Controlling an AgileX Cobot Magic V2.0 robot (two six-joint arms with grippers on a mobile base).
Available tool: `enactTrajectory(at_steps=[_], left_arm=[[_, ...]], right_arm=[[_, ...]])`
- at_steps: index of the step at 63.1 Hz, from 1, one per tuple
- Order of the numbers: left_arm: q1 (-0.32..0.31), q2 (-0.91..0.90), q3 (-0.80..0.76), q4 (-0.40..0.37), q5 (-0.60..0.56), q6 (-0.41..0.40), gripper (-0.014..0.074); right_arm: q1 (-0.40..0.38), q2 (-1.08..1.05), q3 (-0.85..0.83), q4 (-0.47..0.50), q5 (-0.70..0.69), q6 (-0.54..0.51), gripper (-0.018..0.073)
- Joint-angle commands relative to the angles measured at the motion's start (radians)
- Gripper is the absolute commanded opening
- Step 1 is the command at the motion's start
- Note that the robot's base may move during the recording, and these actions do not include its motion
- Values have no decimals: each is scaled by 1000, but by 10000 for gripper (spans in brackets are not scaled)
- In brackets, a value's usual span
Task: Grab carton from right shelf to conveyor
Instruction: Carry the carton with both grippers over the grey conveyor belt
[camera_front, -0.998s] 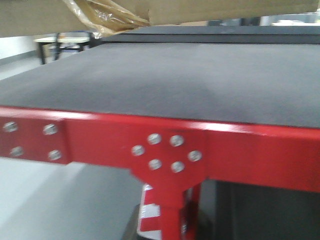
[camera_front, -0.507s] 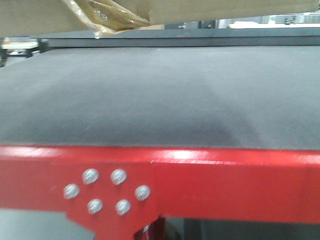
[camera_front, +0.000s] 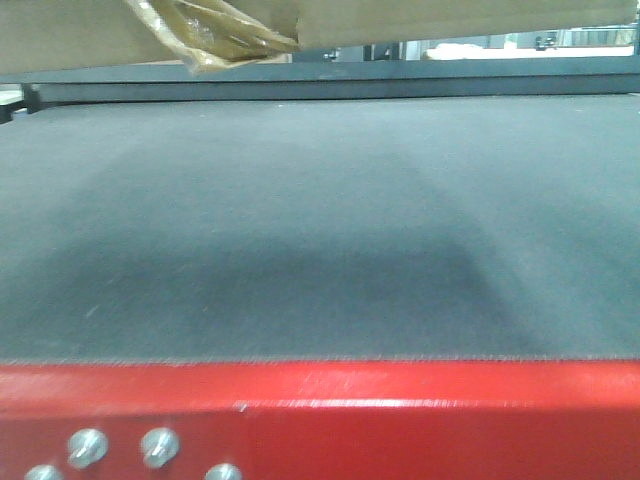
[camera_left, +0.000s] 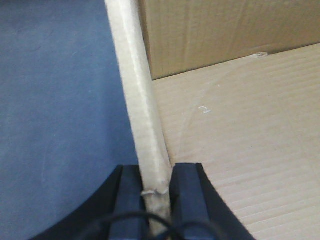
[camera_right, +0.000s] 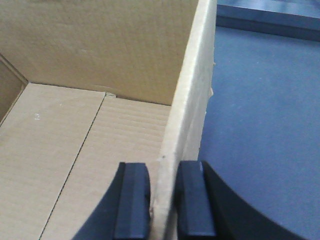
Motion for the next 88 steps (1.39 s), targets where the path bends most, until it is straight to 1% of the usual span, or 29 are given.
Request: enactTrajectory(at_steps=[1,88], left_arm=[[5,-10,-7,111,10,7,-16],[5,-10,-7,111,8,7,-16]], right_arm=[[-10,-17,-8,-42,-33,-7,-67],[-10,-17,-8,-42,-33,-7,-67]])
